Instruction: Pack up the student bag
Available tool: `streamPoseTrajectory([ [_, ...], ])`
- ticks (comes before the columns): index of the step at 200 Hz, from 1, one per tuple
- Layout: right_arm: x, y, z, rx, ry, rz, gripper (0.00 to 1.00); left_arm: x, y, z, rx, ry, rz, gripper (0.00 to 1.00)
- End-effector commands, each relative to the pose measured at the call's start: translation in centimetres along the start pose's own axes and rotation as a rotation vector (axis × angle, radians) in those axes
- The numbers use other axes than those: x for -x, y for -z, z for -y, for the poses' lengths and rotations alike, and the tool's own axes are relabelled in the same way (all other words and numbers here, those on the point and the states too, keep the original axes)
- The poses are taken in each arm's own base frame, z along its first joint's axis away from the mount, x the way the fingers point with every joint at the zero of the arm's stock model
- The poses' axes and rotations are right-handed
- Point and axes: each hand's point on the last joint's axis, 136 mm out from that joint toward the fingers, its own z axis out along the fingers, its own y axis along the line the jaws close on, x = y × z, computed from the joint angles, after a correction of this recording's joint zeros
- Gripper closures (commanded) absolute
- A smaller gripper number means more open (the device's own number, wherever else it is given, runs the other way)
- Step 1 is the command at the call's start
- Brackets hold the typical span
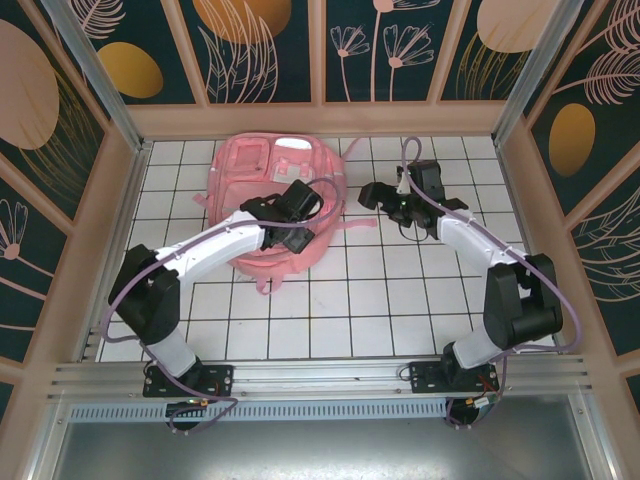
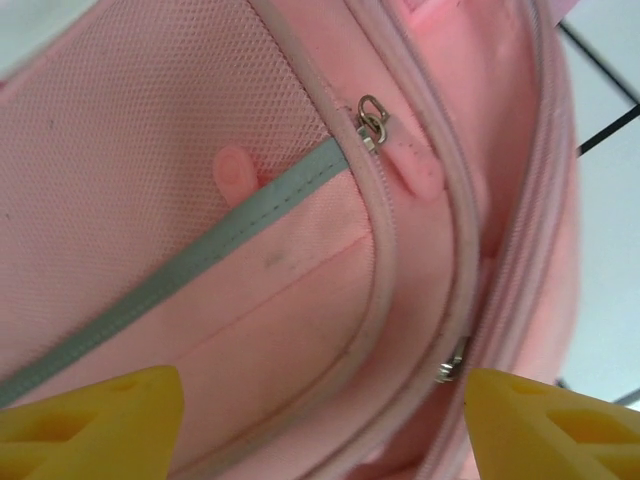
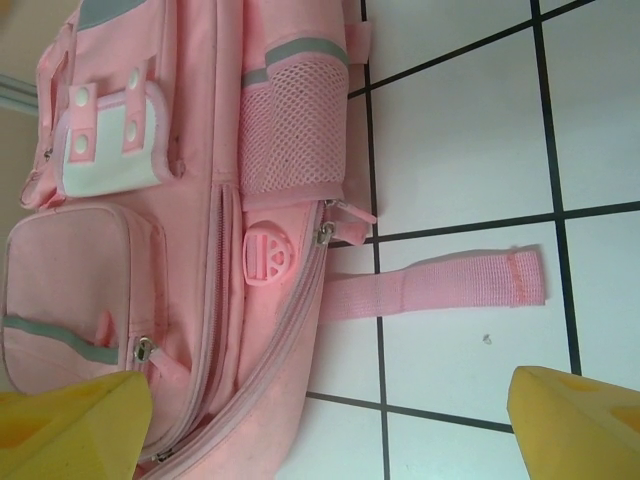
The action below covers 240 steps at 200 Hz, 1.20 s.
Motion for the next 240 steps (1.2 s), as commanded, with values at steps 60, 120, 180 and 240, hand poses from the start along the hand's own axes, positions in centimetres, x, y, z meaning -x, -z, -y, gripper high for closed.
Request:
streamPoseTrajectory([
  [60,1.0,1.4,-1.3,0.059,0.035,0.036,0.08,-0.4,-2.8,-1.2,0.04,-0.247,-0.101,0.32],
  [120,0.8,1.4,-1.5,0.062,0.047,0.034,0.08,2.2,-2.4,-4.2,0.155,-0.233,-0.049,0.83],
  [180,-1.4,0.5,-6.8,0.199,0.376,0.022,0.16,5.7,4.1,-5.7,0.146,-0.182,0.157,1.0],
  [240,-5.7,-1.3,-12.8,0.454,0.777,0.021,0.3,6.8,8.1,-6.0,0.106,-0.117,0.317,1.0],
])
